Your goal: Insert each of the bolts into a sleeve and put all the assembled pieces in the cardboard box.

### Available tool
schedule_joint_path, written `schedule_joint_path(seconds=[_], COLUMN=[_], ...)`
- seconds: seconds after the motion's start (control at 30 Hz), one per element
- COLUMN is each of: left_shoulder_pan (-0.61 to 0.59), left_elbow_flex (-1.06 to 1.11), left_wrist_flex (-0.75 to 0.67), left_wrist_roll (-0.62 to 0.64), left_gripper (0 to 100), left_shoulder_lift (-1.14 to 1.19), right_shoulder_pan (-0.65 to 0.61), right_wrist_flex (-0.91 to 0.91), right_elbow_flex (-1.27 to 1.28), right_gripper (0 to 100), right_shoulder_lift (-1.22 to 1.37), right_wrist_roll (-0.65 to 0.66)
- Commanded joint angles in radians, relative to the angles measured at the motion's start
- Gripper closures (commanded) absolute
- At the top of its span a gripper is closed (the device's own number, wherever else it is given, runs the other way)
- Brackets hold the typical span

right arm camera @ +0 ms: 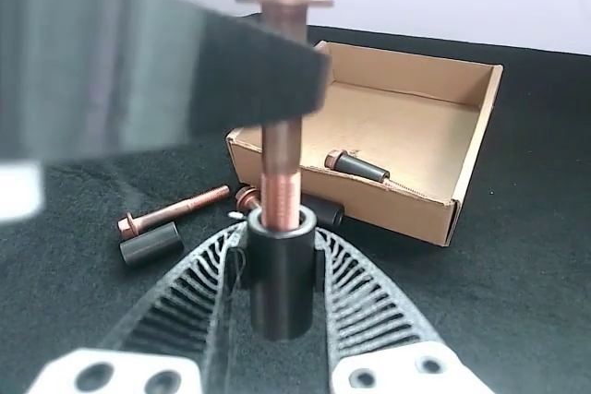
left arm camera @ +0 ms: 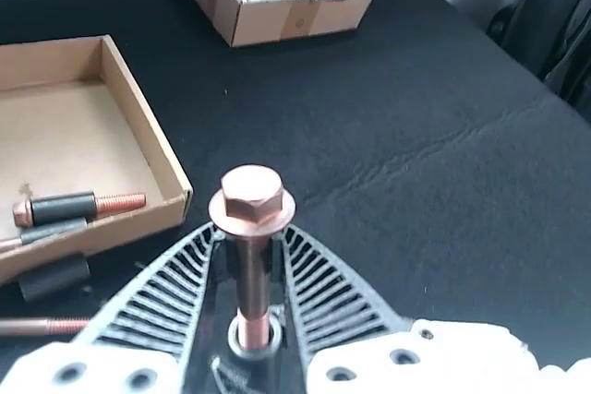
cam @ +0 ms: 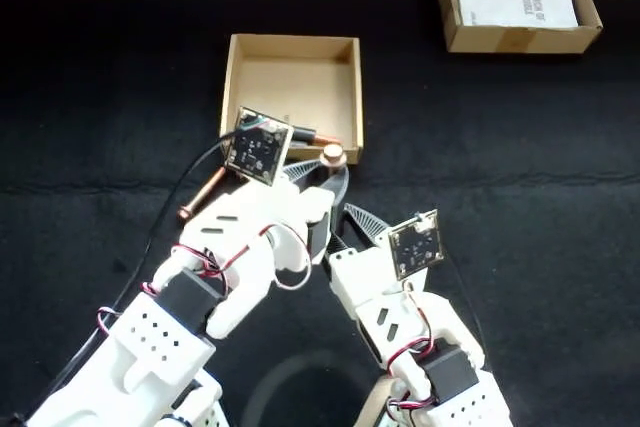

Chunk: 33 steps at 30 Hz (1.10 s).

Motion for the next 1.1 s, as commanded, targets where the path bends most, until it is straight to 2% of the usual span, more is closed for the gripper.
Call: schedule_joint_path(seconds=[0.0,0.23,0.33,0.43,0.53,0.63,0.73,0.87,0.97,1.07], left_shoulder_pan=[0.007,0.021,0.016,0.015,0.015,0.016,0.016,0.018,0.015,0.005], left_elbow_flex=[0.019,0.107,0.104,0.056,-0.047,-0.170,-0.278,-0.384,-0.438,-0.443], left_wrist_flex=[-0.005,-0.014,0.026,0.166,0.370,0.551,0.687,0.859,0.934,0.979], left_wrist_roll=[-0.006,-0.014,-0.109,-0.192,-0.190,-0.195,-0.203,-0.330,-0.425,-0.514], left_gripper=[99,99,98,90,81,77,77,79,87,98], left_shoulder_lift=[-0.028,-0.028,-0.028,-0.030,-0.041,-0.082,-0.136,-0.217,-0.306,-0.423], right_shoulder_pan=[0.016,0.016,0.018,0.018,0.019,0.021,0.033,0.047,0.059,0.062], right_wrist_flex=[-0.019,-0.019,-0.019,-0.019,-0.019,-0.019,-0.022,-0.024,-0.045,-0.058], right_elbow_flex=[-0.007,-0.007,-0.007,-0.013,-0.015,-0.015,-0.016,-0.056,-0.117,-0.213], right_gripper=[99.1,99.1,99.1,99.1,99.1,99.1,99.1,99.1,99.1,99.1], right_shoulder_lift=[-0.015,-0.015,-0.015,-0.015,-0.015,-0.015,-0.015,-0.013,0.010,0.140], right_wrist_roll=[-0.005,-0.003,-0.002,0.000,0.000,0.000,0.002,0.077,0.100,0.121])
